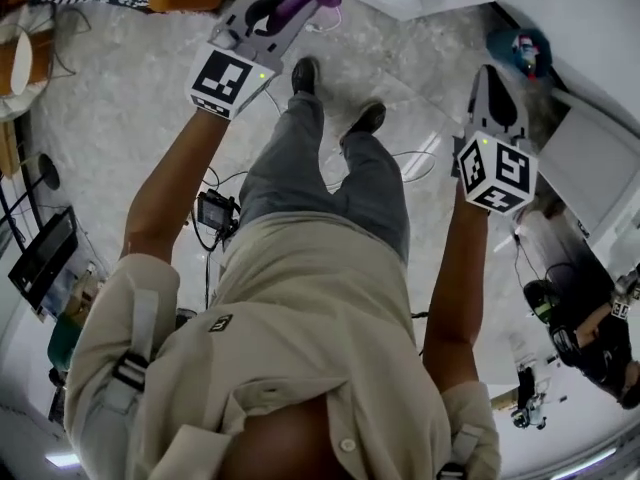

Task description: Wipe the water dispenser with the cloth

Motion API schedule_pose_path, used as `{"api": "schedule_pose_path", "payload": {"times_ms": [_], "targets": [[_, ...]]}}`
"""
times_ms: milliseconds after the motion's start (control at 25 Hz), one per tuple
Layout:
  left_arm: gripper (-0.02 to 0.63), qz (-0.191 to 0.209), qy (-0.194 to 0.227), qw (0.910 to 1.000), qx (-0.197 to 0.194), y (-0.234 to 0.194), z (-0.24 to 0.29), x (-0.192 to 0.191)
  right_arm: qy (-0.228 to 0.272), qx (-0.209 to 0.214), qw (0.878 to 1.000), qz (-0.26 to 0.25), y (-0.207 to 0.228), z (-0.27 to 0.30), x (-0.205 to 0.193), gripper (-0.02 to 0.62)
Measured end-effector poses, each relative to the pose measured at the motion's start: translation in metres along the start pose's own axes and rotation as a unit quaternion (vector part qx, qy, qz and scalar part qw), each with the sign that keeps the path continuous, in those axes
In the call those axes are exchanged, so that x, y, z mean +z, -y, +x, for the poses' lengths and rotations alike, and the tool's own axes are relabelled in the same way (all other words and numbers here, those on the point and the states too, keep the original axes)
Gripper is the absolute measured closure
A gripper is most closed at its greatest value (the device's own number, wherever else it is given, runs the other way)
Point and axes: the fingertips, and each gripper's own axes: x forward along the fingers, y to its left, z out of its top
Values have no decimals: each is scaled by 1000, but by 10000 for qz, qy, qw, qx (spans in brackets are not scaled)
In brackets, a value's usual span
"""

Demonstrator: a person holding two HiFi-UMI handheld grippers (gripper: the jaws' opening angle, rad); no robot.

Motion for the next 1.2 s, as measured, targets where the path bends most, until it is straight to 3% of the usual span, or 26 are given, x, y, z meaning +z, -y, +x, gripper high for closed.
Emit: {"api": "schedule_pose_path", "payload": {"times_ms": [440,640,880,1200], "targets": [[543,367,587,9967,429,-15,-118,141,763,315,9963,-222,-54,-94,108,569],[543,606,873,9935,415,-21,-144,196,1260,302,9911,-299,-65,-136,160,571],[543,704,1252,9896,-13,-3,-161,249,1552,443,9869,-57,-76,-179,190,574],[538,667,1567,9775,-1245,30,-158,302,1900,406,9809,54,-86,-200,222,574]]}}
